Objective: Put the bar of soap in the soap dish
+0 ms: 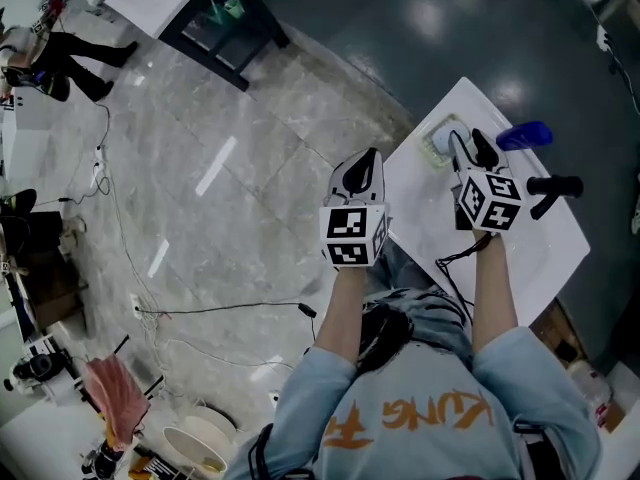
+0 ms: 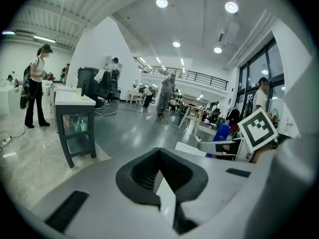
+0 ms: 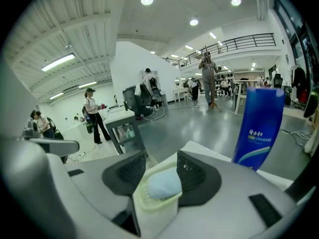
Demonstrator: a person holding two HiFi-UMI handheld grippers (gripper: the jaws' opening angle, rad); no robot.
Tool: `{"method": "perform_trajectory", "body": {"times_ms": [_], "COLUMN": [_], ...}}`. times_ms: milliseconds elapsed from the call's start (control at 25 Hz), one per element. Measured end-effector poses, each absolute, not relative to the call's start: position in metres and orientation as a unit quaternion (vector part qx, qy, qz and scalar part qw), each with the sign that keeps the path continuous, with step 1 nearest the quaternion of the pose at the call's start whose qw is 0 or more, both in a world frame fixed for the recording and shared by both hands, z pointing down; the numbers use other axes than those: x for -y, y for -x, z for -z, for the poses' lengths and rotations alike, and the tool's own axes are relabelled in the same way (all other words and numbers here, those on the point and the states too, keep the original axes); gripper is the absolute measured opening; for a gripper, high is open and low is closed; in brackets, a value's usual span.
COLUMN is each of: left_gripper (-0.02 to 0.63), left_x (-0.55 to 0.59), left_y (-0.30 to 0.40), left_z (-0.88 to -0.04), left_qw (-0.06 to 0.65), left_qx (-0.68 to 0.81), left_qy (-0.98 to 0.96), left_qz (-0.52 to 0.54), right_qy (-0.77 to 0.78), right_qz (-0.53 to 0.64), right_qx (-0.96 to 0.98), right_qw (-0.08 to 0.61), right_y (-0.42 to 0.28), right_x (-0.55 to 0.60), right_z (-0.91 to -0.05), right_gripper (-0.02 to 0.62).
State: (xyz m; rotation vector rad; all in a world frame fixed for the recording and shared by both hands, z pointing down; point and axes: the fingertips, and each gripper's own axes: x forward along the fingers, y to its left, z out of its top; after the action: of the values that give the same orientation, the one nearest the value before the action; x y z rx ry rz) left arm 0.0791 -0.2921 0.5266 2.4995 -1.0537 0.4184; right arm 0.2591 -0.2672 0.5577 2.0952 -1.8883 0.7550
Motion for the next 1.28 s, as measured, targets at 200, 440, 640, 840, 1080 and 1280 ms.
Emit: {"method": "perform_trajectory", "body": {"times_ms": [200, 440, 640, 840, 1080, 1280], "left_gripper": [0.023, 0.023, 0.023, 0.023, 0.023, 0.023], "left_x": [0.302, 0.302, 0.285, 0.292, 0.289, 0.294], "left_y": [-0.061, -0.031, 0.008, 0.037, 0.043, 0.044], "left_z": [-0.492, -0.446, -0.397, -0.35, -0.335, -0.338], "left_qw": [0.177, 0.133, 0.089, 0.046, 0.034, 0.039], "left_qx": [0.399, 0.433, 0.451, 0.469, 0.464, 0.462], "left_qy": [-0.892, -0.889, -0.887, -0.882, -0.885, -0.886], "left_qz": [-0.118, -0.072, -0.043, -0.007, 0.006, 0.008], "right_qy": [-0.709, -0.683, -0.665, -0.648, -0.648, -0.652], "right_qz": [-0.191, -0.116, -0.077, -0.036, -0.023, -0.019], "right_qx": [0.677, 0.72, 0.741, 0.76, 0.761, 0.758], "right_qw": [0.042, -0.042, -0.047, -0.046, -0.03, -0.013], "right_y": [-0.233, -0.193, -0.151, -0.117, -0.102, -0.102], "right_x": [0.276, 0.277, 0.261, 0.272, 0.274, 0.277], "right_z": [-0.488, -0.408, -0.365, -0.327, -0.317, -0.321], "right_gripper": [0.092, 0.041, 0.031, 0.029, 0.029, 0.029]}}
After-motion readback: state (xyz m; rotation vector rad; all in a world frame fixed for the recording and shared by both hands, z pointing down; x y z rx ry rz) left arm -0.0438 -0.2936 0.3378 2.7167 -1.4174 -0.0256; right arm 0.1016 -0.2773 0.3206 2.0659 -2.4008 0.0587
